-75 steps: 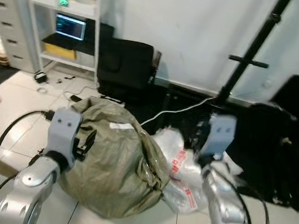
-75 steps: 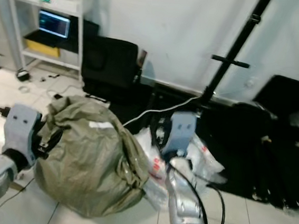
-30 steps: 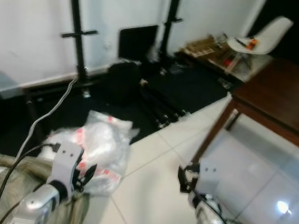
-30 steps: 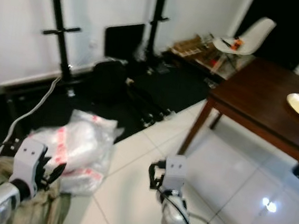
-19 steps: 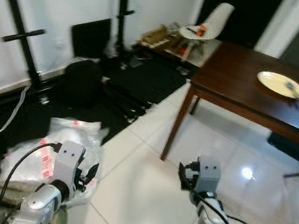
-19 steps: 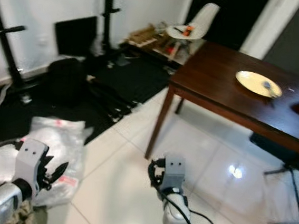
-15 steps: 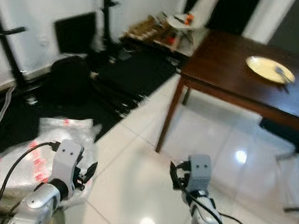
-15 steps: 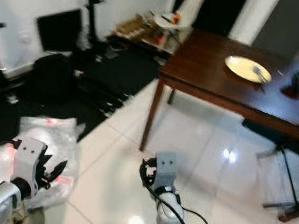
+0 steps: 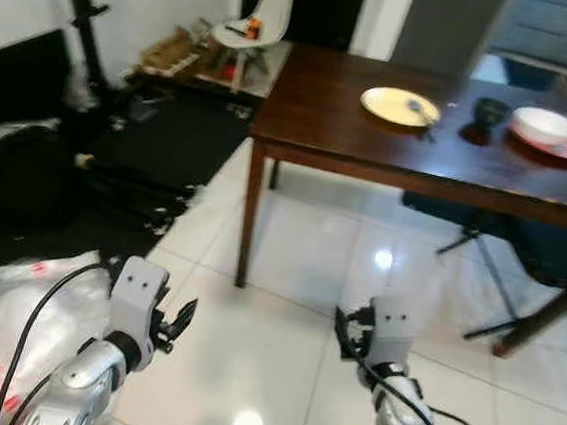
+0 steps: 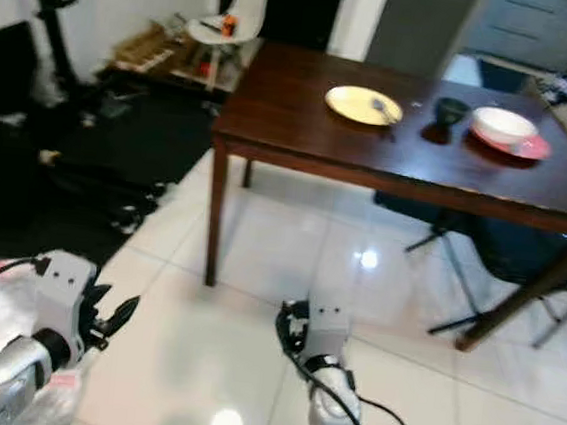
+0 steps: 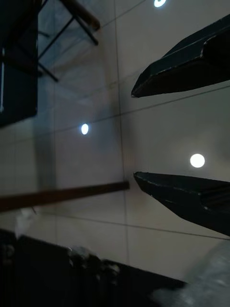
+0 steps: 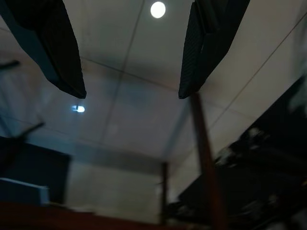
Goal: Setting the table
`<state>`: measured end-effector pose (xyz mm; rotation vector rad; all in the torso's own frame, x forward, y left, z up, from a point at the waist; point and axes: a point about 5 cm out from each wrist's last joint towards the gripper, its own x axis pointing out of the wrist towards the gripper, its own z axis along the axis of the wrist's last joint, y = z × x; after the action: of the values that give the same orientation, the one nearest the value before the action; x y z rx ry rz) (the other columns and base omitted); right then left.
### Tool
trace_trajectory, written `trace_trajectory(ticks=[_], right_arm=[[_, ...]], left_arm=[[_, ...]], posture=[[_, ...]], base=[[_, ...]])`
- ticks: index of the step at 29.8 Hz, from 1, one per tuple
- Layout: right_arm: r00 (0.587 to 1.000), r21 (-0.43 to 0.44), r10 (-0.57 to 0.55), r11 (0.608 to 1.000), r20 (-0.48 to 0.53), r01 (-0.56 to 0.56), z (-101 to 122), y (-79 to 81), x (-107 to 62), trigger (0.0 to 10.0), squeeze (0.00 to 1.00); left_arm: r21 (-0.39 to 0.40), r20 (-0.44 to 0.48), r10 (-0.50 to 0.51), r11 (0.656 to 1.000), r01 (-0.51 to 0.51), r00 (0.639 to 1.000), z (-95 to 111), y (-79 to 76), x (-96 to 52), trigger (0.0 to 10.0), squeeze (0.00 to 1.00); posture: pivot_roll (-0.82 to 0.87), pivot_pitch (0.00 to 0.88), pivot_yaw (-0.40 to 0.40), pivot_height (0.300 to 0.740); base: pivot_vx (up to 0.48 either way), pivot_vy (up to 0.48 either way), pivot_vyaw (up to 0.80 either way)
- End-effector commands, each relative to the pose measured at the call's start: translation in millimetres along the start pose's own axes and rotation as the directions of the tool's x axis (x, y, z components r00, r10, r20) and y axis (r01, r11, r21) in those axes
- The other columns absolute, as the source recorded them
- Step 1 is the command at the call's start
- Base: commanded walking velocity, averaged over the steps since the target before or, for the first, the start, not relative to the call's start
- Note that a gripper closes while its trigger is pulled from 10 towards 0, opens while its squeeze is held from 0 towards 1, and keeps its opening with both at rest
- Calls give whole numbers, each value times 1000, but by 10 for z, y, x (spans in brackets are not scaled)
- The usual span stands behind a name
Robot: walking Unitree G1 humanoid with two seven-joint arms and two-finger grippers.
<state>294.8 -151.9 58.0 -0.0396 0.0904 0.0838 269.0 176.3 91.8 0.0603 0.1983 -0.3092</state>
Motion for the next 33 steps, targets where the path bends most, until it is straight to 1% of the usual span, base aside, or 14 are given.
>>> trace_trajectory(ticks=[1,2,3,5,13,16,17,19,22,25,33], right_arm=[[1000,15,4,1000,-17,-4,-32,41,-14,10000,0],[1000,15,4,1000,-17,-4,-32,41,-14,10000,0],[1000,23,3,1000,-1,-3,19,47,10,10000,0],[1000,29,1,1000,9,-1,50,47,26,10000,0],[1000,41,-7,999,23,6,99,39,45,10000,0],[998,69,-26,997,65,21,187,37,59,10000,0],[998,69,-26,997,65,21,187,37,59,10000,0],[995,83,-32,996,91,24,248,41,77,10000,0],[993,99,-32,995,118,20,324,48,108,10000,0],[993,98,-29,995,117,18,335,48,119,10000,0],[994,93,-29,996,105,20,324,25,121,10000,0]], left_arm=[[-4,1,7,1000,-7,1000,-3,13,-18,10000,0],[-4,1,7,1000,-7,1000,-3,13,-18,10000,0],[-6,38,6,1000,-6,999,73,9,-2,10000,0],[-10,61,9,1000,-8,998,120,12,7,10000,0],[-2,91,23,1000,-23,996,202,30,29,10000,0],[14,119,31,999,-33,992,252,34,38,10000,0],[14,119,31,999,-33,992,252,34,38,10000,0],[33,142,45,998,-50,989,286,44,47,10000,0],[55,161,61,996,-71,985,327,54,73,10000,0],[52,164,65,996,-74,984,341,55,88,10000,0],[51,163,65,996,-74,985,341,55,90,10000,0]], posture=[[27,29,39,740],[27,29,39,740],[27,27,39,740],[28,27,40,740],[28,24,41,740],[27,23,41,740],[27,23,41,740],[27,21,41,740],[26,18,39,740],[27,17,39,740],[23,13,39,740]], base=[[0,0,-800],[0,0,-800],[0,0,-800],[0,0,-800],[0,0,-800],[0,0,-719],[0,0,-556],[0,0,0],[352,0,0],[480,0,0],[480,0,-750]])
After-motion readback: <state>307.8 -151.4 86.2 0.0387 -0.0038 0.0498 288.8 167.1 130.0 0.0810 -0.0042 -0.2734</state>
